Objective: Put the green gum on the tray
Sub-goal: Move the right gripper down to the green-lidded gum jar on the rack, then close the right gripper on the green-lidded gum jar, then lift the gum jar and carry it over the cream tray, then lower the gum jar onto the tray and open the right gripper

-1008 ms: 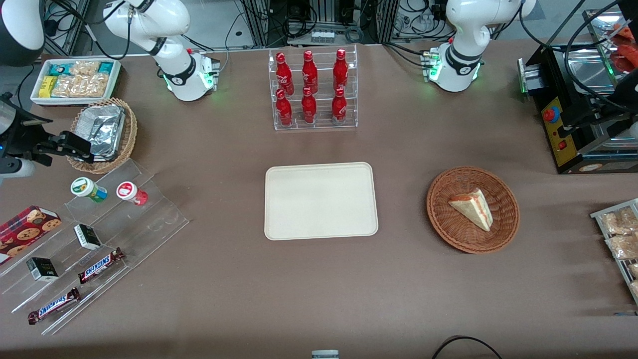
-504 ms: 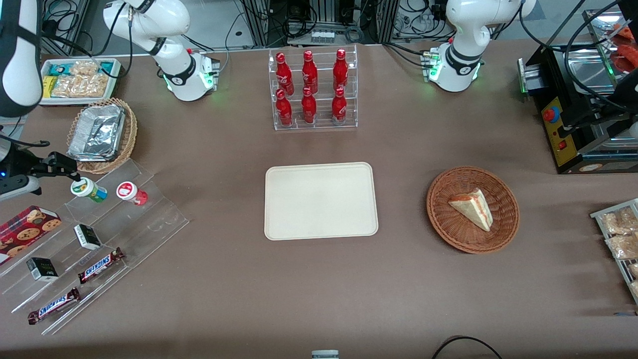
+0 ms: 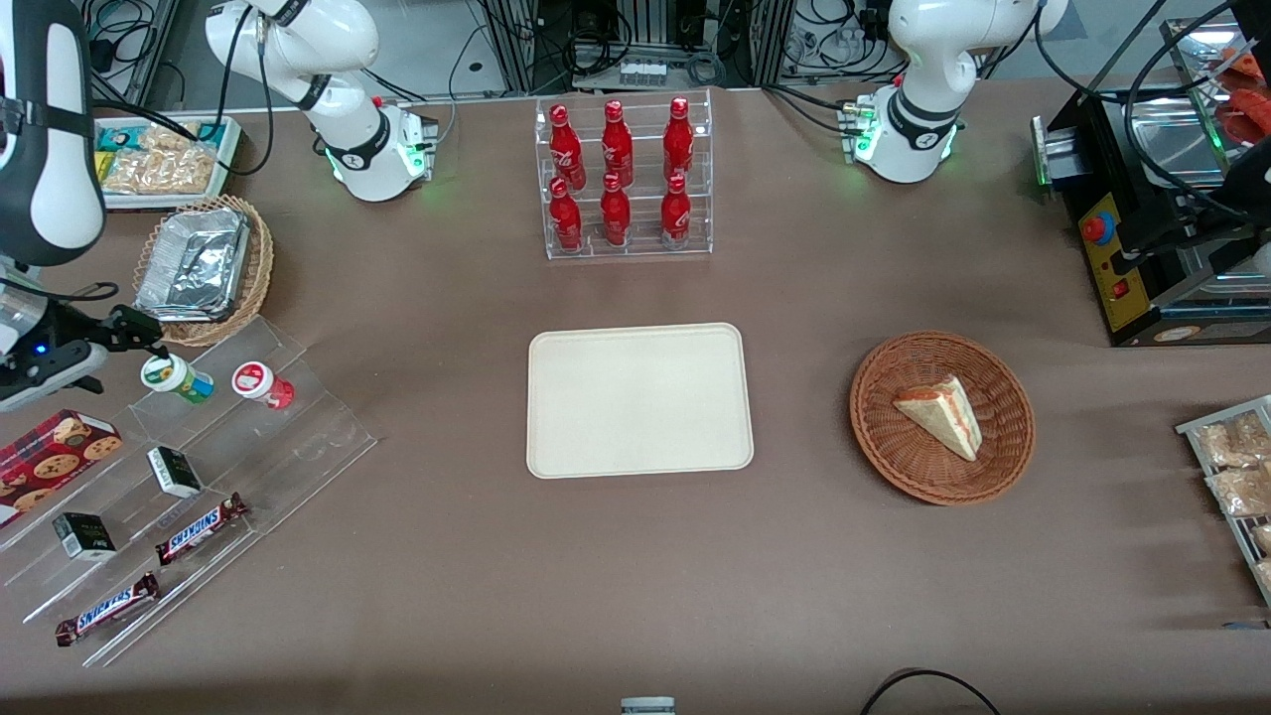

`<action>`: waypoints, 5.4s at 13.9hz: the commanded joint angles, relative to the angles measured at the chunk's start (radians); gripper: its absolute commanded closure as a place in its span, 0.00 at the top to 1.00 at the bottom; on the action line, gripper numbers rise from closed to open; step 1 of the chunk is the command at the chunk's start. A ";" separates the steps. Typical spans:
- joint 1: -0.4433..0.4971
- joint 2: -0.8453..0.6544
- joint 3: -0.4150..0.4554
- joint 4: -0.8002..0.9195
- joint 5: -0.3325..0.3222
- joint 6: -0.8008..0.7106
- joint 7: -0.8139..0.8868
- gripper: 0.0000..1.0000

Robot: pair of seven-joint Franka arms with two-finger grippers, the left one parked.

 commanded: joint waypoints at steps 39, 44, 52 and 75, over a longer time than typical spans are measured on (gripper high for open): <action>0.609 0.059 -0.031 0.304 0.055 -0.287 0.790 0.00; 0.823 0.268 -0.025 0.439 0.056 -0.267 1.255 0.00; 0.889 0.539 0.090 0.541 0.106 -0.004 1.621 0.00; 0.963 0.652 0.104 0.539 0.109 0.175 1.719 1.00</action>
